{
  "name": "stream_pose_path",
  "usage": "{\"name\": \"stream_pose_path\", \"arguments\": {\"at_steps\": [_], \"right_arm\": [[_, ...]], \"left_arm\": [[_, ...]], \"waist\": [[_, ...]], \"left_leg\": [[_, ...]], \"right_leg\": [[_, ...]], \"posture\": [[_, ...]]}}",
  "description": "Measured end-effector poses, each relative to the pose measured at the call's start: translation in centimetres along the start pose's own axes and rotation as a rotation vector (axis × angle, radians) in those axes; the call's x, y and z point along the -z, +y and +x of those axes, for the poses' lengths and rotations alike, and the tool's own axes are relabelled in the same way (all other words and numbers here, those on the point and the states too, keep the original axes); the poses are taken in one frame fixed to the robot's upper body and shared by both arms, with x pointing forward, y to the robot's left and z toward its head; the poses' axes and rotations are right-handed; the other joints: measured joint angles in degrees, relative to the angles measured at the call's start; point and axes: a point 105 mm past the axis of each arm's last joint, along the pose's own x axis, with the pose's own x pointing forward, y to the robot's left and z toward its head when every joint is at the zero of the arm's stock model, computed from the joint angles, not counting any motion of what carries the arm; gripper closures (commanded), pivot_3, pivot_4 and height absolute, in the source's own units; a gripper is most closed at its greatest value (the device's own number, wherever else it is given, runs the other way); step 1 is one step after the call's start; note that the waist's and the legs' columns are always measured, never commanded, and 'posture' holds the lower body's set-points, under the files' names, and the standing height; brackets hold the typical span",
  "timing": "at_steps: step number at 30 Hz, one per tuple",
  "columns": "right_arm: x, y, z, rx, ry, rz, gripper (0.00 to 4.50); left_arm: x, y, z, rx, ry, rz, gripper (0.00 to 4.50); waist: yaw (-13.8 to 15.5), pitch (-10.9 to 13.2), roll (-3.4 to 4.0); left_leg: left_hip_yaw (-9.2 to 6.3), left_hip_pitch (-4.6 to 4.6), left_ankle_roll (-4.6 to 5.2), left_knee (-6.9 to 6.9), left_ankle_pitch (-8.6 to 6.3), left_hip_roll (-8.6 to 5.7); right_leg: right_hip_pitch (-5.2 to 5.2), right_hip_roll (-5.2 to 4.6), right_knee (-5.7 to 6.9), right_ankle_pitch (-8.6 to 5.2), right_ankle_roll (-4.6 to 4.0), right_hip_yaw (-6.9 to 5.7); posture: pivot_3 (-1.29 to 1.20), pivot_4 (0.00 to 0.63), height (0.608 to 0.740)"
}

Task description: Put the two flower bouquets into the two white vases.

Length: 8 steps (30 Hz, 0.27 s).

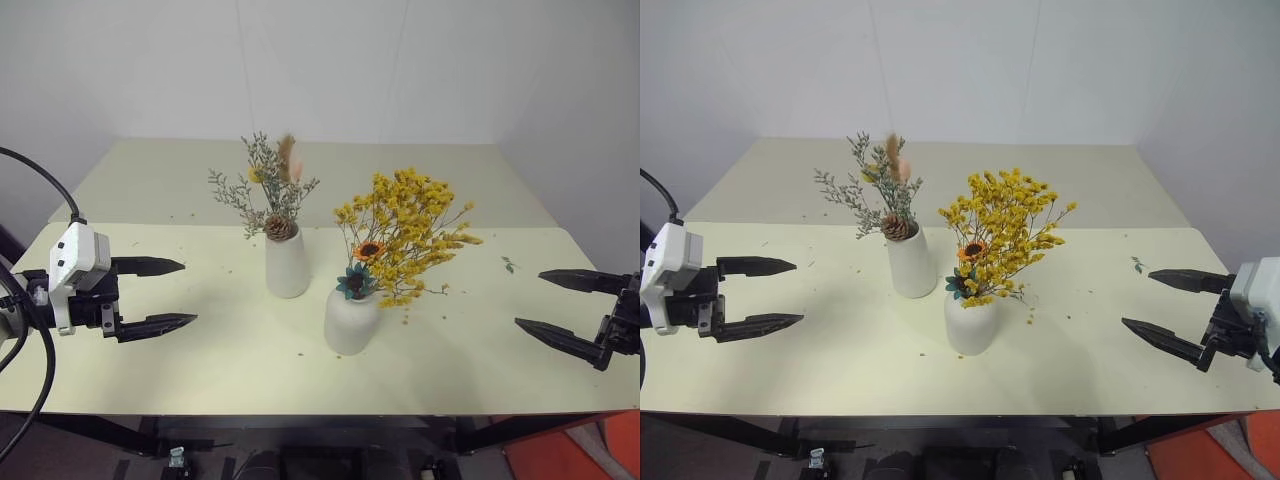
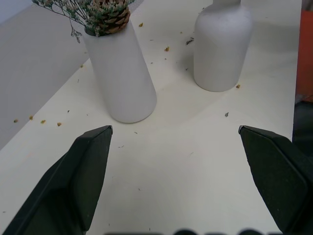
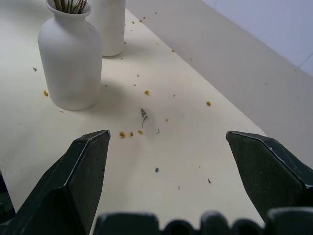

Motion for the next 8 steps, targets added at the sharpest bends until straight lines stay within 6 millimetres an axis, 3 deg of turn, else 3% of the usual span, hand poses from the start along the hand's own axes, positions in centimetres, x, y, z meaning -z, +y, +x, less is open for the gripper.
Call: {"name": "stream_pose_path", "arguments": {"at_steps": [8], "right_arm": [[0.15,0.51,-0.11,-0.009,0.009,0.004,0.03]], "left_arm": [[-0.09,0.21,0.59,0.011,-0.004,0.0,0.0]], "waist": [[-0.1,0.0,0.0]], "left_leg": [[0.0,0.04,0.0,0.0,0.0,0.01]], "right_leg": [[0.06,0.0,-0.03,0.0,0.0,-0.01]], "posture": [[0.0,0.15,0.74]]}}
